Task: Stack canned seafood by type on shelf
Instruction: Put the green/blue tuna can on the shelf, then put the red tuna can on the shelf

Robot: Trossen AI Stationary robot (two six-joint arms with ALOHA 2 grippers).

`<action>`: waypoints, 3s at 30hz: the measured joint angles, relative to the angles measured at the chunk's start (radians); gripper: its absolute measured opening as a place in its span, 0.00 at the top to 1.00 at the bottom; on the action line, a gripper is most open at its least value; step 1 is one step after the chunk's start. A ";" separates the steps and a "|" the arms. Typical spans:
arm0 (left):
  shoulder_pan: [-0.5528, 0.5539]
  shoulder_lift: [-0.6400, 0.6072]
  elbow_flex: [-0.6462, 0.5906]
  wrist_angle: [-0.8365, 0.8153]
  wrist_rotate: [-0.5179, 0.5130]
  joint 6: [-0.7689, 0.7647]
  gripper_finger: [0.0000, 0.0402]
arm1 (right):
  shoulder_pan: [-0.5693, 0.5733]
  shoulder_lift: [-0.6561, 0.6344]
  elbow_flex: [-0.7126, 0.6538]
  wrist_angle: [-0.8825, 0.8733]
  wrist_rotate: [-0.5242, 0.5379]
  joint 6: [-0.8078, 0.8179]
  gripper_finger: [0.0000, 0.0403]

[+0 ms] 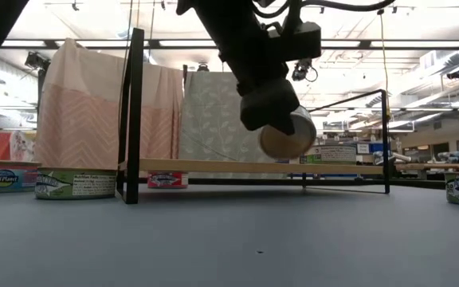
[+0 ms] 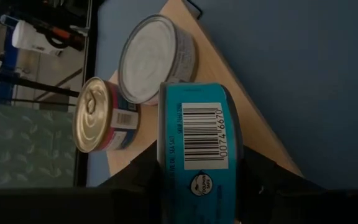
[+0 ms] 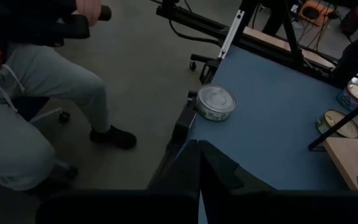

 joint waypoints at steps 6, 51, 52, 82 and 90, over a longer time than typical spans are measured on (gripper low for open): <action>0.009 0.000 0.000 -0.005 0.027 -0.065 0.62 | 0.001 0.000 0.000 0.004 0.000 0.001 0.97; 0.025 -0.001 0.000 -0.102 0.117 -0.163 0.34 | 0.012 0.000 0.000 0.029 0.016 0.027 0.97; 0.025 -0.001 0.000 -0.107 0.123 -0.173 0.34 | 0.012 0.000 0.000 0.029 0.016 0.027 0.97; -0.492 -0.040 0.677 -0.871 -0.165 -0.365 0.61 | -0.029 0.000 0.000 0.019 0.018 0.037 0.97; -0.733 -0.104 0.658 -1.104 -0.343 -0.744 0.63 | -0.087 0.000 0.000 0.031 0.015 0.003 0.97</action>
